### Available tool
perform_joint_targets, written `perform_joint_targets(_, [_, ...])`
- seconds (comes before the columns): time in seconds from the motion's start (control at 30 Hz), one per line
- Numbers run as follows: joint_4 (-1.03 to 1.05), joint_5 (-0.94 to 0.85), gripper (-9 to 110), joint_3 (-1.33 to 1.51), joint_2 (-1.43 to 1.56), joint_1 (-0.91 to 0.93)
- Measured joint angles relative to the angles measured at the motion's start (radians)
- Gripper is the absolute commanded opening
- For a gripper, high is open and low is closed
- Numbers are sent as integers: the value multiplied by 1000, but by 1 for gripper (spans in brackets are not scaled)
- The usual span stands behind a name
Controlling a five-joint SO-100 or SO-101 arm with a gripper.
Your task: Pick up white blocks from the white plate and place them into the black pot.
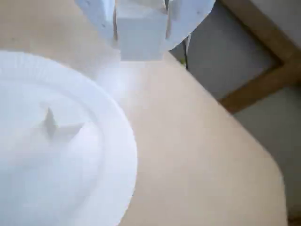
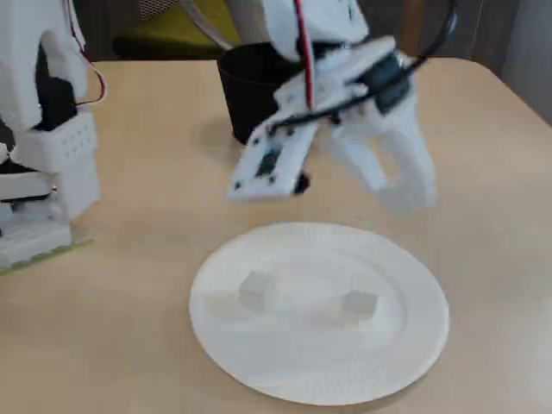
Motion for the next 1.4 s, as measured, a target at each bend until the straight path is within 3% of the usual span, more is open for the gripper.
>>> perform_joint_targets(0.27, [67, -71, -2, 0, 219, -548])
perform_joint_targets(0.5, [43, -97, -2, 107, 238, -864])
perform_joint_targets(0.77, [-29, -114, -2, 210, 238, -891])
perform_joint_targets(0.93, [-32, -141, 22, 210, 238, -897])
perform_joint_targets(1.13, [-32, -158, 27, 210, 238, -939])
perform_joint_targets(1.27, [-26, -166, 13, 210, 238, -951])
perform_joint_targets(1.33, [-11, -167, -2, 210, 238, -950])
perform_joint_targets(1.4, [29, -172, -2, 210, 238, -927])
